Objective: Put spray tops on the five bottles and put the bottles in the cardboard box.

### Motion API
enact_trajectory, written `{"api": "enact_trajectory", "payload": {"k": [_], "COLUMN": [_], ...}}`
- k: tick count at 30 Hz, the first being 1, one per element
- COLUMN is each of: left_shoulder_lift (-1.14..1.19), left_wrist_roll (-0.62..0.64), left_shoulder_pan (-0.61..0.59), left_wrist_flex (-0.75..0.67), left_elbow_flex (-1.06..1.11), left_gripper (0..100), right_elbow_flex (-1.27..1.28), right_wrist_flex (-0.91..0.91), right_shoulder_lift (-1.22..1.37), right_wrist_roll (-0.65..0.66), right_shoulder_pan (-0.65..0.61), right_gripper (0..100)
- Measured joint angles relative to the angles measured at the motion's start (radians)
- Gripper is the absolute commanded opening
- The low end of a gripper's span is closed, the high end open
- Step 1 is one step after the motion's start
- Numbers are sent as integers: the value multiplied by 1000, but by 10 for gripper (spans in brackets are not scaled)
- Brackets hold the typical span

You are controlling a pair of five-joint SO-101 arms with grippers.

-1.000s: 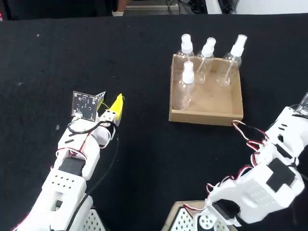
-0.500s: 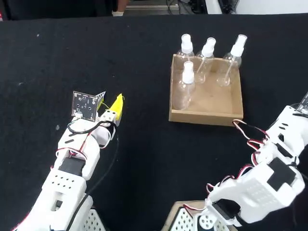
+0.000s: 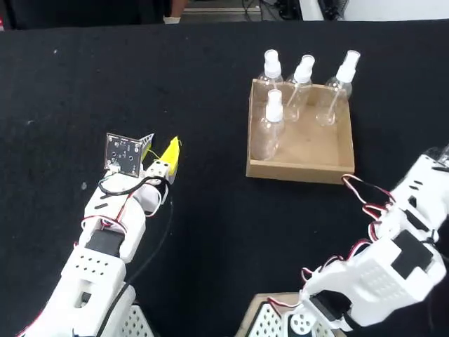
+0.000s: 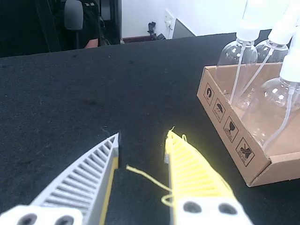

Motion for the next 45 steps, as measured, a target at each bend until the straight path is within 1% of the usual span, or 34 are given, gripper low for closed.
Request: {"api": "enact_trajectory", "payload": {"k": [3,5,8,13,15,17,22,26,28,30,33,39,42,45], "left_shoulder_lift": [0,0,0,0,0,0,0,0,0,0,0,0,0,0], "left_wrist_roll": [0,0,0,0,0,0,0,0,0,0,0,0,0,0], "left_shoulder_pan": [0,0,0,0,0,0,0,0,0,0,0,0,0,0], "left_wrist_flex": [0,0,0,0,0,0,0,0,0,0,0,0,0,0], "left_elbow_flex": [0,0,0,0,0,0,0,0,0,0,0,0,0,0], "left_gripper": [157,157,157,157,157,157,157,157,157,157,157,157,156,156], "right_elbow_flex": [0,0,0,-46,-49,-49,52,190,261,322,419,588,632,638], "right_wrist_flex": [68,180,394,767,847,888,902,902,896,858,760,525,459,431], "right_shoulder_lift": [-55,-140,-301,-566,-649,-723,-928,-1102,-1162,-1191,-1200,-1200,-1200,-1200], "right_wrist_roll": [-48,-55,-60,-66,-69,-69,-69,-69,-68,-68,-69,-69,-69,-69], "right_shoulder_pan": [14,11,-2,-86,-124,-178,-292,-425,-493,-532,-555,-559,-560,-560], "right_gripper": [10,10,10,10,10,10,10,10,10,10,10,10,10,10]}}
